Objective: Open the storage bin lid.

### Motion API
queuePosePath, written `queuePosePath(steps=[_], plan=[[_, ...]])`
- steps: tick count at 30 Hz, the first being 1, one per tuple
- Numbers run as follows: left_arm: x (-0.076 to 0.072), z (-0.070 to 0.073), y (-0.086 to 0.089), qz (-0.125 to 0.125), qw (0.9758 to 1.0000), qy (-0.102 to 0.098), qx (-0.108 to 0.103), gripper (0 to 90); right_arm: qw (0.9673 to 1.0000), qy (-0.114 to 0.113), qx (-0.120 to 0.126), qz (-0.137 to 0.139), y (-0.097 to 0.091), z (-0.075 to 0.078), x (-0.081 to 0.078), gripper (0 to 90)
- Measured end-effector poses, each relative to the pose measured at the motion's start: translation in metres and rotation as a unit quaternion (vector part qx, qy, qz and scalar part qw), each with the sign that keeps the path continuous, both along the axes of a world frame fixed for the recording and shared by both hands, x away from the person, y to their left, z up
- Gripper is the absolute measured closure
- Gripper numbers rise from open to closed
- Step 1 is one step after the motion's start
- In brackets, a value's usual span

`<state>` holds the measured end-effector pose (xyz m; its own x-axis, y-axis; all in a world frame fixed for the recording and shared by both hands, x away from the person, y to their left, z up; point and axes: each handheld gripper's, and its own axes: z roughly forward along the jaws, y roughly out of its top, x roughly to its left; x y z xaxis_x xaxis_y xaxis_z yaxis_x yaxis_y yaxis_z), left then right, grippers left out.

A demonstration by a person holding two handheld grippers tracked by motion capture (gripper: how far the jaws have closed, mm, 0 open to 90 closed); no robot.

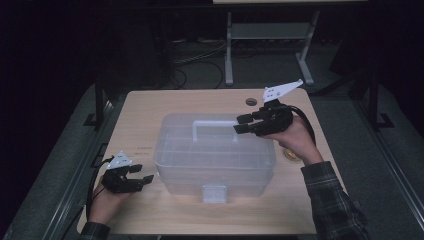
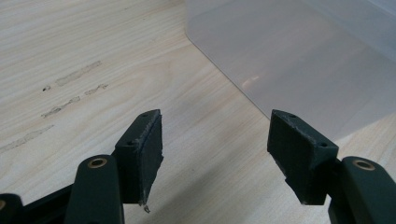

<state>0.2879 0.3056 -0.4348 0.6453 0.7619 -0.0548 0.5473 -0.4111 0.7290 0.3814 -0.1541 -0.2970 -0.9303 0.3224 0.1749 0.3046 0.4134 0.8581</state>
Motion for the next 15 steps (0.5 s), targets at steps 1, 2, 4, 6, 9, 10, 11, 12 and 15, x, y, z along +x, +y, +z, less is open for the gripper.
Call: queuePosePath(steps=[1, 2, 4, 6, 9, 10, 11, 12, 15], plan=[[0.0, 0.0, 0.0, -0.001, 1.0, 0.0, 0.0, 35.2, 1.0, 0.001, 0.001, 0.002, 0.001, -0.001, 0.001, 57.4], [0.0, 0.0, 0.0, 0.0, 1.0, 0.001, 0.0, 35.2, 1.0, 0.003, 0.001, 0.003, 0.002, -0.001, 0.001, 57.5], [0.0, -0.001, -0.001, -0.001, 1.0, 0.001, -0.001, 35.2, 1.0, 0.002, 0.0, 0.006, 0.004, -0.002, 0.003, 58.1], [0.0, -0.001, -0.001, -0.002, 1.0, 0.0, -0.001, 35.2, 1.0, 0.0, -0.002, 0.006, 0.006, -0.002, 0.004, 59.2], [0.0, -0.001, -0.001, -0.002, 1.0, 0.001, -0.001, 35.2, 0.9999, 0.0, -0.006, 0.016, 0.009, -0.003, 0.005, 60.5], [0.0, -0.001, -0.001, -0.001, 1.0, 0.001, -0.001, 35.3, 0.9997, 0.002, -0.009, 0.022, 0.01, -0.003, 0.005, 61.8], [0.0, -0.001, -0.001, -0.002, 1.0, 0.001, -0.002, 35.2, 0.9996, 0.003, -0.011, 0.027, 0.011, -0.003, 0.005, 62.0], [0.0, -0.001, -0.001, -0.002, 1.0, 0.0, -0.002, 35.2, 0.9995, 0.003, -0.012, 0.03, 0.012, -0.003, 0.005, 62.2], [0.0, -0.001, -0.001, -0.003, 1.0, 0.0, -0.002, 35.3, 0.9994, 0.0, -0.015, 0.03, 0.013, -0.003, 0.004, 62.4]])
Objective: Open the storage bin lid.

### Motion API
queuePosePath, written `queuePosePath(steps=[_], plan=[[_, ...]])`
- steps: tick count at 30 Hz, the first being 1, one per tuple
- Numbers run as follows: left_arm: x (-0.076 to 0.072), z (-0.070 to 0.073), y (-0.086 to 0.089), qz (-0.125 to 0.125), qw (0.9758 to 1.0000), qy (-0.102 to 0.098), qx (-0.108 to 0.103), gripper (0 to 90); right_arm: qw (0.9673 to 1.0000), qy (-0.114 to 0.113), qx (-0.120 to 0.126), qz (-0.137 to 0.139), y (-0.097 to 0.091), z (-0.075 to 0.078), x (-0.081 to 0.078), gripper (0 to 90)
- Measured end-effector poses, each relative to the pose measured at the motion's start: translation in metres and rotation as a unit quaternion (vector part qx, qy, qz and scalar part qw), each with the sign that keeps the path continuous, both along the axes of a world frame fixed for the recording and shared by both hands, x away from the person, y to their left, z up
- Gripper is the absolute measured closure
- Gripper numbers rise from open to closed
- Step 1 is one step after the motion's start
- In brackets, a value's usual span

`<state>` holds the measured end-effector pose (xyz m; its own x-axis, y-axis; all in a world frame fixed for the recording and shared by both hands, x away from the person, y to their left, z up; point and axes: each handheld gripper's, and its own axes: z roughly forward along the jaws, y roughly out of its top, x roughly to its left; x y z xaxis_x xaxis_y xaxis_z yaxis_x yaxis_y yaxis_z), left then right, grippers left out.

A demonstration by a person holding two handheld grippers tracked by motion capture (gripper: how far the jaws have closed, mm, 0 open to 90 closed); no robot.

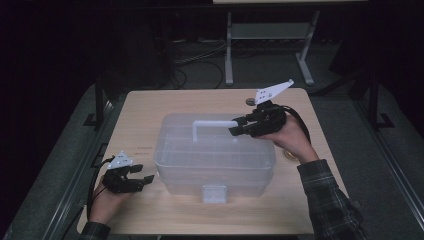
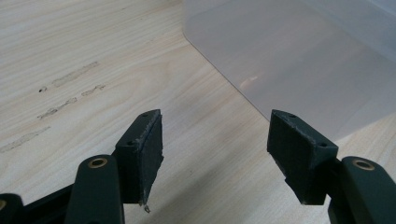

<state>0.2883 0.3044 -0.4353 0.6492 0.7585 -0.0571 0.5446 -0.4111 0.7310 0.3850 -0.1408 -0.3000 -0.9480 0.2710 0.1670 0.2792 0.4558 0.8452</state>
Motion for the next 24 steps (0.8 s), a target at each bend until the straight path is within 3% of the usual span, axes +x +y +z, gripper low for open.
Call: queuePosePath(steps=[11, 24], plan=[[0.0001, 0.0002, -0.001, -0.002, 1.0, 0.0, 0.0, 35.6, 1.0, -0.005, 0.0, 0.002, -0.0019, 0.0017, -0.002, 74.4], [0.0, 0.001, 0.0, -0.003, 1.0, -0.001, -0.002, 35.7, 0.9997, -0.009, 0.002, 0.024, -0.0037, 0.0025, -0.0005, 77.0]])
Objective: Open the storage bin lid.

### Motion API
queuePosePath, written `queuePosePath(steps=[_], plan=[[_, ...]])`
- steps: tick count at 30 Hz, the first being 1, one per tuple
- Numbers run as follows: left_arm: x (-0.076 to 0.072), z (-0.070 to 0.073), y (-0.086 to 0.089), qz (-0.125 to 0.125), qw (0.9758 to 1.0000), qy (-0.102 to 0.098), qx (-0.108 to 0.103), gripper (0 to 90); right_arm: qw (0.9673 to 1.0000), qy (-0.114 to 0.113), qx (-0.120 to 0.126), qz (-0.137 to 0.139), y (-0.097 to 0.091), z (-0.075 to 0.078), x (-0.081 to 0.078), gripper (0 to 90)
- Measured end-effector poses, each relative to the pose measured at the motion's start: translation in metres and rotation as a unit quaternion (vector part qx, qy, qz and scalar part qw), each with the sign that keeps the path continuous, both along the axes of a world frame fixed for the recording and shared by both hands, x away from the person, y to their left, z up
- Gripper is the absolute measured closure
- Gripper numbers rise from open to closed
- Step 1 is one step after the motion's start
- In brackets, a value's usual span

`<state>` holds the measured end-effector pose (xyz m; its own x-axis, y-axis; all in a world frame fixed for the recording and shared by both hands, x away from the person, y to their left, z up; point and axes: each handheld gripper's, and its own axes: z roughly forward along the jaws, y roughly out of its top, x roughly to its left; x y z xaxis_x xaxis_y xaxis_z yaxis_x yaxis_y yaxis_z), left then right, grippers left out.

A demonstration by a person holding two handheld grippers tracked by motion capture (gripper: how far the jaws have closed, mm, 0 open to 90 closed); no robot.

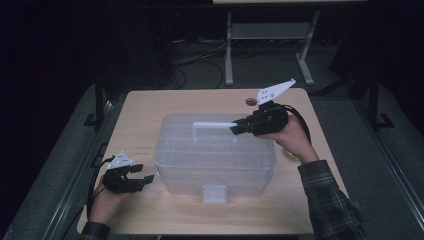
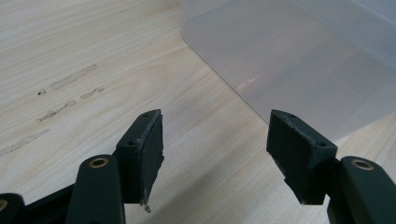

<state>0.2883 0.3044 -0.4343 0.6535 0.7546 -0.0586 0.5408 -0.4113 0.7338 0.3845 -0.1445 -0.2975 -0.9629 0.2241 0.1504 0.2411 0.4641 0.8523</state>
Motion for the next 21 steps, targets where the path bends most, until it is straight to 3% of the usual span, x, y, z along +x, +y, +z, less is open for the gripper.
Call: queuePosePath(steps=[21], plan=[[0.0, 0.001, 0.001, 0.001, 1.0, -0.003, -0.001, 35.8, 1.0, -0.001, 0.002, 0.004, 0.0, 0.011, 0.007, 77.5]])
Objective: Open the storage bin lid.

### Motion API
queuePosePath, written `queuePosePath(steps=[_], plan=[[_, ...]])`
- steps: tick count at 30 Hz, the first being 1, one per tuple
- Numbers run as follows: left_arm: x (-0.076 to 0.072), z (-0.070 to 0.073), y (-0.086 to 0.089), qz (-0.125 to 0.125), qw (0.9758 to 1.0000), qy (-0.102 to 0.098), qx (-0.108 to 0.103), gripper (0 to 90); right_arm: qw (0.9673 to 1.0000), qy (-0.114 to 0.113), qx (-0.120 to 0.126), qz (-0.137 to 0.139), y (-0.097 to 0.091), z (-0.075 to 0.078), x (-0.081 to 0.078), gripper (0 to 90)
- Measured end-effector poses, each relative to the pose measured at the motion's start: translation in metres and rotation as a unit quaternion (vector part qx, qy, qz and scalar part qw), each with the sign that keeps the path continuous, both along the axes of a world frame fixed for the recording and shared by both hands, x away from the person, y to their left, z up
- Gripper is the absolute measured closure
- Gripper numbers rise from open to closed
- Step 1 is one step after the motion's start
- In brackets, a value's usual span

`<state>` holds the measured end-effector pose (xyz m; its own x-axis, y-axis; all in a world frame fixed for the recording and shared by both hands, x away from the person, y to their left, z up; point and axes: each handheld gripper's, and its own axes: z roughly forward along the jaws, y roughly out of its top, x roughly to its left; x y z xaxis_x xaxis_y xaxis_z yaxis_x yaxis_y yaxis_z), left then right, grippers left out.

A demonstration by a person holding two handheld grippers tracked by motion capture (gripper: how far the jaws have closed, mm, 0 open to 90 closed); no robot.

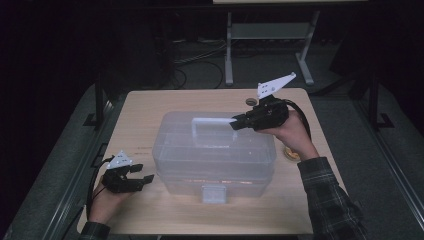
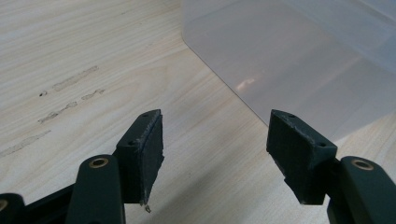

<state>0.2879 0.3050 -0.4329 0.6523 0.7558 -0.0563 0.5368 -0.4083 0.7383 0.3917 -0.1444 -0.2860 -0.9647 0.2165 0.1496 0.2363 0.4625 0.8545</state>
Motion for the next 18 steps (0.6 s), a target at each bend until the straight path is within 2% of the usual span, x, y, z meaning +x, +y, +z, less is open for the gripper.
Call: queuePosePath(steps=[7, 18], plan=[[-0.001, 0.003, 0.003, 0.0, 1.0, -0.004, -0.008, 35.8, 0.9999, 0.006, -0.001, -0.009, 0.0, 0.005, 0.004, 77.2], [-0.006, 0.015, 0.01, 0.004, 0.9993, -0.025, -0.026, 36.4, 0.9997, 0.018, 0.003, -0.013, -0.001, 0.01, 0.012, 77.2]])
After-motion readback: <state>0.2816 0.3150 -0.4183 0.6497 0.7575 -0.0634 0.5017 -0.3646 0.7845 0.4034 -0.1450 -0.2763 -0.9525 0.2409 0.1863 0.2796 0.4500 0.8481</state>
